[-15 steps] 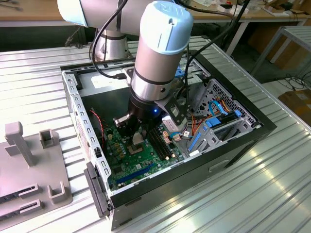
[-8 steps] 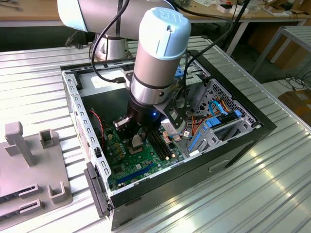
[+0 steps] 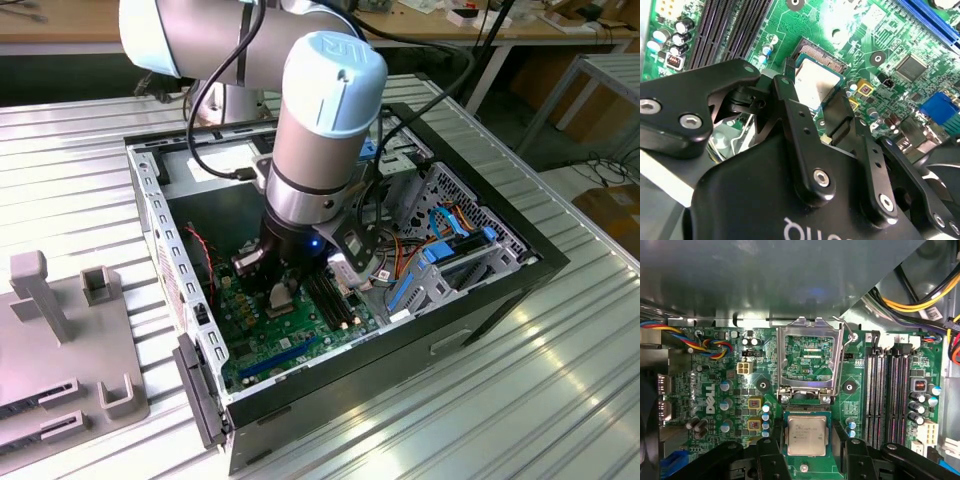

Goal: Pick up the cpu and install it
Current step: 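Place the cpu into insertion slot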

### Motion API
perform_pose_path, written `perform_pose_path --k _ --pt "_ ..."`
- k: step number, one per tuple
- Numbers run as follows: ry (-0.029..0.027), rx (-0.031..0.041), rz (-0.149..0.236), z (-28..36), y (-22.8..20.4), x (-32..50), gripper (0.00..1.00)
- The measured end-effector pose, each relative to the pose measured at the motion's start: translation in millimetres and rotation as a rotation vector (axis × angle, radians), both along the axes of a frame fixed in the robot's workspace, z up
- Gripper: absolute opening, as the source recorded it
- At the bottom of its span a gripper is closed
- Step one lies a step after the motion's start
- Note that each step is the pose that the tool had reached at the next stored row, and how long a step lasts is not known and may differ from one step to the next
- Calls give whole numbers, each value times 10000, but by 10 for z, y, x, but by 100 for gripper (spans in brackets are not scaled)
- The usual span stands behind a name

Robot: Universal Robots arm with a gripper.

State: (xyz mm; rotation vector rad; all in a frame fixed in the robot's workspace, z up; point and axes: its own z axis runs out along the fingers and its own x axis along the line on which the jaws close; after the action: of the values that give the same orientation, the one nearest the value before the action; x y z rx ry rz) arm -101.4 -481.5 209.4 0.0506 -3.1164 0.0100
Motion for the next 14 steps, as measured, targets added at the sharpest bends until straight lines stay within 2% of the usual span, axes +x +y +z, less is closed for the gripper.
perform_pose_path --k 14 --pt "-1 1 -19 -42 -13 -2 47"
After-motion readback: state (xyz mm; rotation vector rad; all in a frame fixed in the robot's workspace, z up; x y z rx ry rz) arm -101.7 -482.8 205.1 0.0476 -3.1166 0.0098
